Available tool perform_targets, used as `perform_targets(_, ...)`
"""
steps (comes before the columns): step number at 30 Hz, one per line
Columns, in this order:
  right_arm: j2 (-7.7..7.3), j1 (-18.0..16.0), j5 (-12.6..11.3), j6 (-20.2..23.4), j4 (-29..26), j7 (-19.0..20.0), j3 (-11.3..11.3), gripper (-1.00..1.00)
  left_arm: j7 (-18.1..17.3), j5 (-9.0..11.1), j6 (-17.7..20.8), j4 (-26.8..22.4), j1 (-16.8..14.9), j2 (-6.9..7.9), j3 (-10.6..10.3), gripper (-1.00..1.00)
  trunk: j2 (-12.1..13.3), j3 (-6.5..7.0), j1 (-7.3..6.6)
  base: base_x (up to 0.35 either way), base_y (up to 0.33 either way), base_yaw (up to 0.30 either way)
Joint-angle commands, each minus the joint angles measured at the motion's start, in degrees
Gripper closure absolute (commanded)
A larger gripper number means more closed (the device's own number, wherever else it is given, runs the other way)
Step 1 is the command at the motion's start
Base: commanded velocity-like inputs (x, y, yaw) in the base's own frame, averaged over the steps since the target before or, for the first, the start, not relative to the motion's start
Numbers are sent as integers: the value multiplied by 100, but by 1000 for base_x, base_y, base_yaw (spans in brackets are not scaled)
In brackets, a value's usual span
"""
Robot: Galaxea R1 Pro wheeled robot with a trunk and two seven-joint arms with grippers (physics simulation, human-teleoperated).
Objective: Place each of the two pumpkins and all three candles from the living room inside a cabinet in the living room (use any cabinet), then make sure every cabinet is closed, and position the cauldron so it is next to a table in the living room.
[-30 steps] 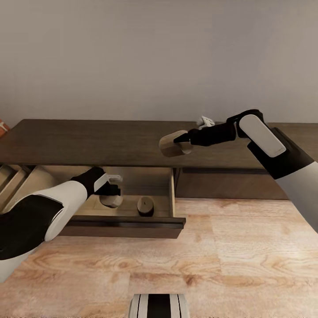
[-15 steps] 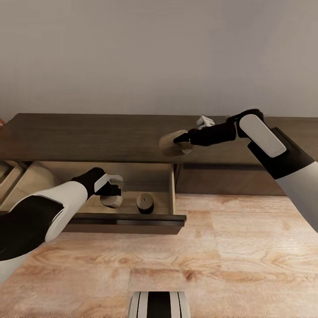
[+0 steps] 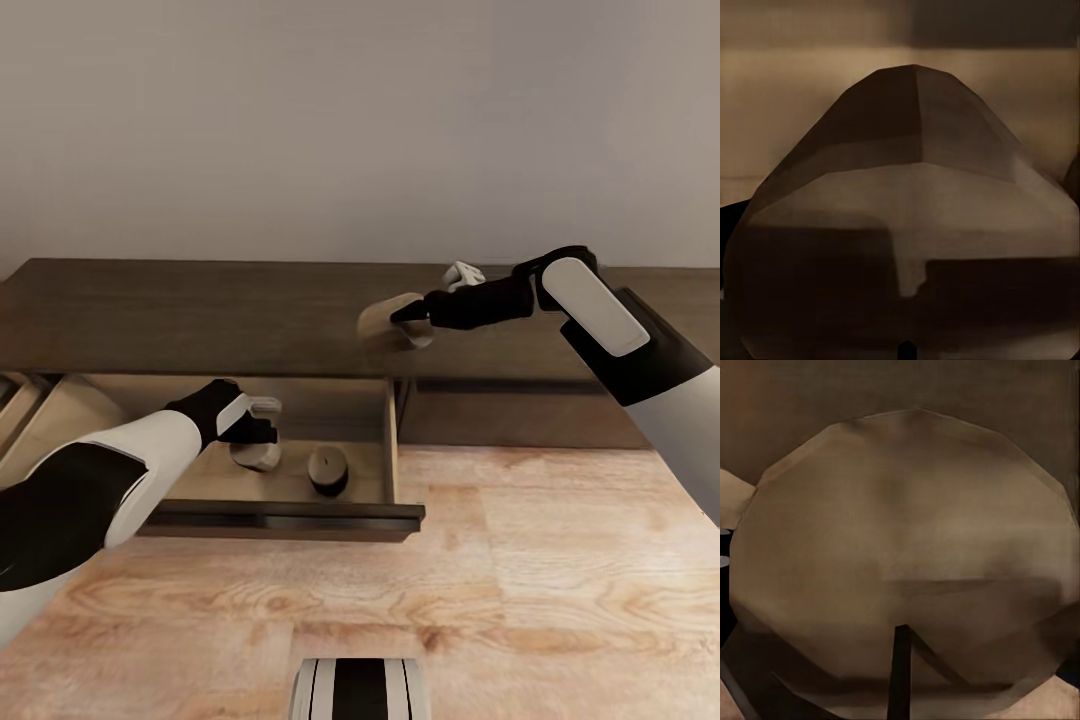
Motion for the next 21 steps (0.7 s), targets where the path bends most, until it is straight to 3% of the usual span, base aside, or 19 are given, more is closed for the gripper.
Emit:
perform_targets(1, -6, -7, -71, 0, -7, -58, 11, 100, 13, 59, 16, 7, -5, -2, -44, 100, -2, -4, 2, 201, 0, 0)
perform_targets(11, -6, -8, -71, 0, -8, -66, 10, 100, 13, 51, 24, 25, -5, -125, -44, 100, -2, -9, 2, 29, 0, 0)
perform_targets(21, -6, -33, -92, 0, -16, -65, 10, 100, 29, 50, 33, 33, -5, -134, -44, 100, -2, -91, 2, 0, 0, 0)
